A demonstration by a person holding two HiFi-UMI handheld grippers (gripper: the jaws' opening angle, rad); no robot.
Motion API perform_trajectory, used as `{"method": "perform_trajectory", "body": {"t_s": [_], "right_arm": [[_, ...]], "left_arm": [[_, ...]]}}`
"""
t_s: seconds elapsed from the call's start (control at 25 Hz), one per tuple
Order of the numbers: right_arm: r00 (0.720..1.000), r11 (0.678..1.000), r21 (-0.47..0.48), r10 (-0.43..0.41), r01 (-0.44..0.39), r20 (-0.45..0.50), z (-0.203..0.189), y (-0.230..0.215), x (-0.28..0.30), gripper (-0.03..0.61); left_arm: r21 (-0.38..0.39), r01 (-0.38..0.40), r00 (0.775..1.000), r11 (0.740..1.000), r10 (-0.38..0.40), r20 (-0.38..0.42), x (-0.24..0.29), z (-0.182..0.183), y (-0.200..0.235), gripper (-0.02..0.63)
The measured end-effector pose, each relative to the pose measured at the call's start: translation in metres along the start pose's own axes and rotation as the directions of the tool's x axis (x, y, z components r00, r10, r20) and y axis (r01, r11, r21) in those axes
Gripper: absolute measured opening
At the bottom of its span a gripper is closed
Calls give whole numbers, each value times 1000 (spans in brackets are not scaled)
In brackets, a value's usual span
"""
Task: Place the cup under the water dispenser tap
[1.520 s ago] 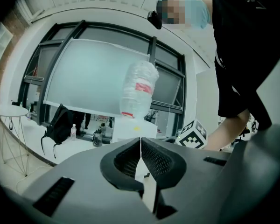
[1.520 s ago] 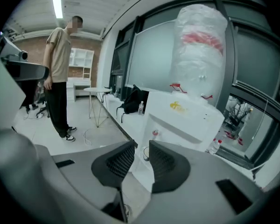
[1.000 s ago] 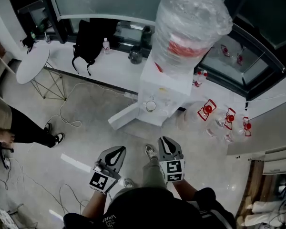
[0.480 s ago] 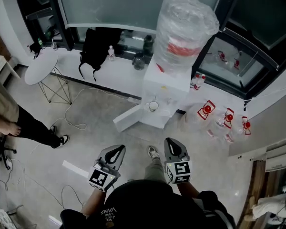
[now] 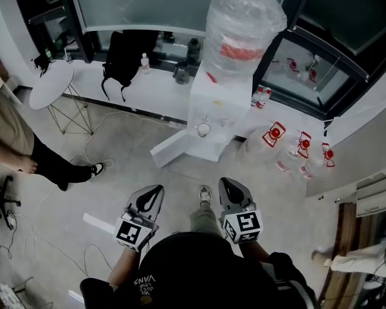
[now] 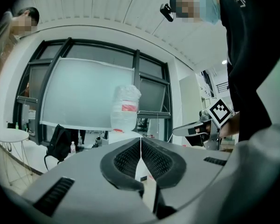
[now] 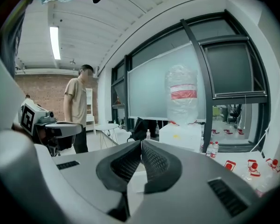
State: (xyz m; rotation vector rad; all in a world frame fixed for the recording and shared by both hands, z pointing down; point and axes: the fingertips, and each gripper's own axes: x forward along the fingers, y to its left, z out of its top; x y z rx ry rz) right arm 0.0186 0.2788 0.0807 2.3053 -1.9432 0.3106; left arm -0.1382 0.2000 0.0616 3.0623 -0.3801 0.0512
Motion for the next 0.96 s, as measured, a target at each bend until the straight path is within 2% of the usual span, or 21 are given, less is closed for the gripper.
{"method": "perform_trajectory", "body": {"t_s": [0.28, 0.52, 0.68, 0.96], "right_arm": [[1000, 1000, 16, -11, 11, 14, 2, 11, -15, 43], [999, 1000, -8, -23, 23, -43, 0, 17, -22, 43], [1000, 999, 27, -17, 17, -18, 3, 23, -20, 43], [999, 1000, -23, -18, 17, -38, 5, 23, -23, 43]], "left_arm": [[-7, 7, 1000, 1000, -7, 4, -13, -2, -4, 20], [-17, 7, 1000, 1000, -7, 8, -20, -2, -5, 21], [-23, 4, 1000, 1000, -4, 10, -25, -3, -4, 20], [-21, 0, 1000, 1000, 1, 14, -27, -1, -4, 20]]}}
